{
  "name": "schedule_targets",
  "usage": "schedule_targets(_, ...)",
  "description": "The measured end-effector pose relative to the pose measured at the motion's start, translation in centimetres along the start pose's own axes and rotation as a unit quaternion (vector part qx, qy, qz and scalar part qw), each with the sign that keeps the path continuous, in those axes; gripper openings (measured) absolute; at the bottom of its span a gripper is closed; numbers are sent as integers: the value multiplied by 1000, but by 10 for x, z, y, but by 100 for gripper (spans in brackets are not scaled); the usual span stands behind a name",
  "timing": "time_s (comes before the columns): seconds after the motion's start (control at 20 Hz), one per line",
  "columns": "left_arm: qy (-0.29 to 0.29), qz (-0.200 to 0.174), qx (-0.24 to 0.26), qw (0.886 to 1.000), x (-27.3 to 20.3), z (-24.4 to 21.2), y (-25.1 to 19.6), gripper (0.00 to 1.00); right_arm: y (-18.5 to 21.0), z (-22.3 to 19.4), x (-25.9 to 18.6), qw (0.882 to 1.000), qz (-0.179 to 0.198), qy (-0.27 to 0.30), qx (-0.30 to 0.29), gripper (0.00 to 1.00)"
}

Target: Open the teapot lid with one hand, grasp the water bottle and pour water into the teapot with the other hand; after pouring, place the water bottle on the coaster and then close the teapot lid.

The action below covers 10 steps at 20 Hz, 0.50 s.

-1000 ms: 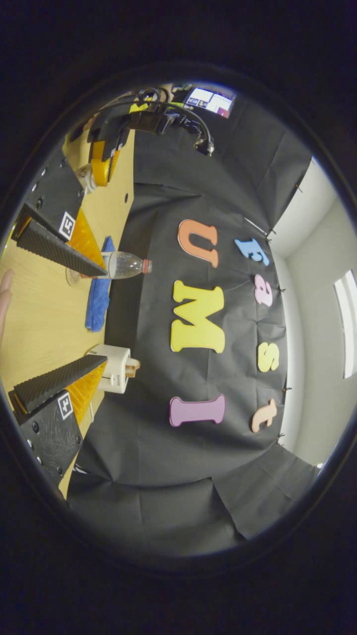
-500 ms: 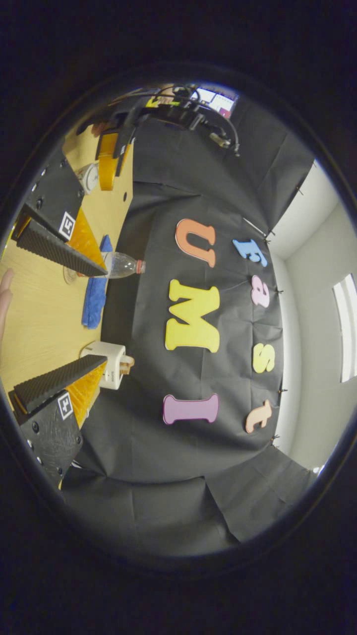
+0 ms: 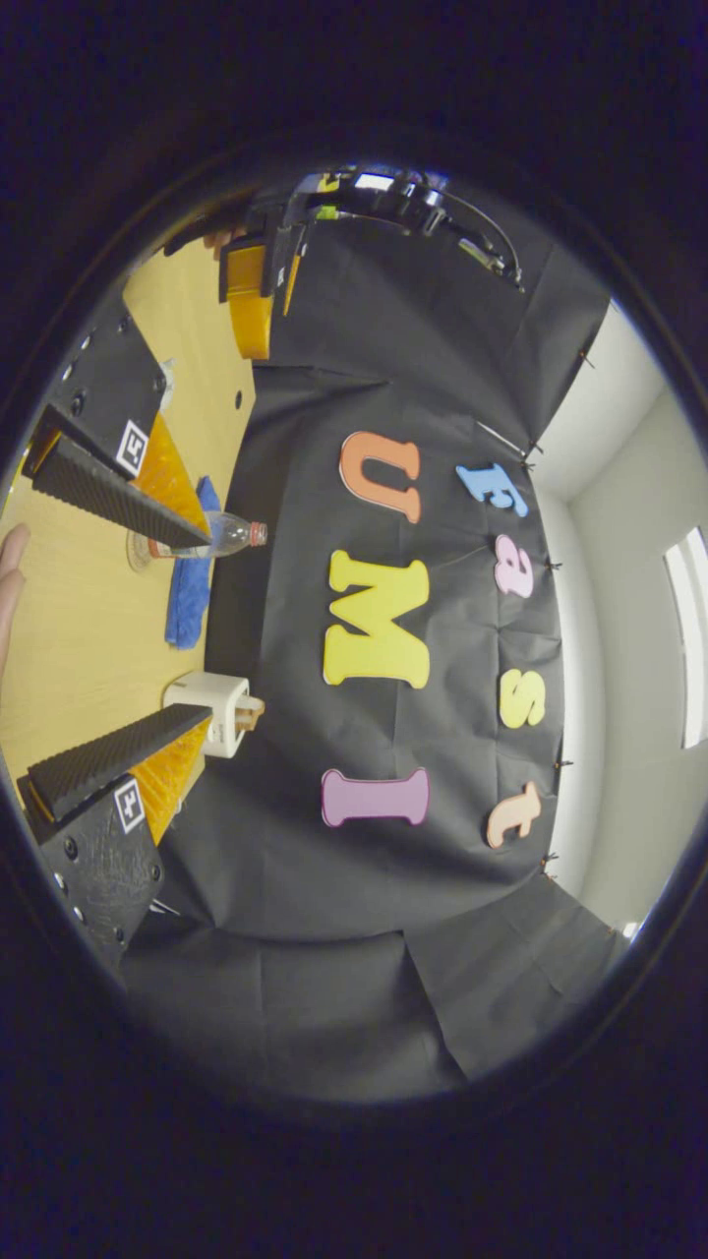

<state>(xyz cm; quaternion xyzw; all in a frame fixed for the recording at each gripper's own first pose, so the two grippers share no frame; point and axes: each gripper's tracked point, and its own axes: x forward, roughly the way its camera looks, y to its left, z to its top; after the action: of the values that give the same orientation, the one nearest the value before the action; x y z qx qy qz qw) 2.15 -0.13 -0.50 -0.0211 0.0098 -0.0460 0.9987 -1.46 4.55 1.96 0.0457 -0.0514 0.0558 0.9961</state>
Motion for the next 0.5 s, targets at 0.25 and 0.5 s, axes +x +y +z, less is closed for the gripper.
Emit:
schedule_targets(0.25, -20, -5, -32, 999, -23, 21, 3, 100, -1, 22, -23, 1000, -15, -4, 6, 97)
schedule_targets(0.5, -26, 1, -18, 1000, -32, 27, 6, 98, 4, 9, -23, 999, -11, 27, 17, 95)
